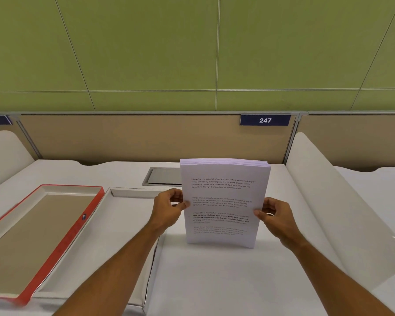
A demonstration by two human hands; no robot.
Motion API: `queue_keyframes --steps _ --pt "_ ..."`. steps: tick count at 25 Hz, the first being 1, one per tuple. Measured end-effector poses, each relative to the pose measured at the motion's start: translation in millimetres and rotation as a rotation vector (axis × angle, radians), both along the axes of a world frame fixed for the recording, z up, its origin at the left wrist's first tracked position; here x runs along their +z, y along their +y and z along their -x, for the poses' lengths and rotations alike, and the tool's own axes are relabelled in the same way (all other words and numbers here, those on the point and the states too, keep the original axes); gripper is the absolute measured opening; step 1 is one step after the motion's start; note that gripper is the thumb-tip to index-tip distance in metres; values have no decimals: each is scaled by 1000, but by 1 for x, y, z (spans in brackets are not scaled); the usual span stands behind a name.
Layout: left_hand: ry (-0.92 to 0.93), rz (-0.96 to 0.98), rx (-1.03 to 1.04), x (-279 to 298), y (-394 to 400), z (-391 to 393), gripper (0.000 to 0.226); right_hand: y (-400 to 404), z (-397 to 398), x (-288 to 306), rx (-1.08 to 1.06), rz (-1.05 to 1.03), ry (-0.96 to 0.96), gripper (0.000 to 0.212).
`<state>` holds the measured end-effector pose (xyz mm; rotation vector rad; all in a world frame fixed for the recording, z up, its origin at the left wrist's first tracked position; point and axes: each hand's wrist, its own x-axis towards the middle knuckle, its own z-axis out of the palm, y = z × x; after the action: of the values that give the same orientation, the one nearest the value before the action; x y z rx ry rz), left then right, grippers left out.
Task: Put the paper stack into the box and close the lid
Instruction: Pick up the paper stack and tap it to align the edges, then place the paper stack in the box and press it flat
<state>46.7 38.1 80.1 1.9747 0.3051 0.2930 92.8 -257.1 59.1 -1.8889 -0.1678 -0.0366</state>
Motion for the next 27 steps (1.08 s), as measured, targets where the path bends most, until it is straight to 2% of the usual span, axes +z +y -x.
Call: queue_keyframes --steps 6,13,21,24,27 --pt "-48 101 27 19 9 14 22 4 -2 28 67 -70 -31 16" --pt "-118 306 144 53 43 39 21 50 5 67 192 -239 92 13" --pt "10 399 195 46 127 53 12 143 13 64 160 -193 236 12" --pt "100 381 207 32 179 47 17 193 17 52 101 -149 337 10" --pt "210 365 228 8 225 38 16 244 24 36 -23 -98 459 26"
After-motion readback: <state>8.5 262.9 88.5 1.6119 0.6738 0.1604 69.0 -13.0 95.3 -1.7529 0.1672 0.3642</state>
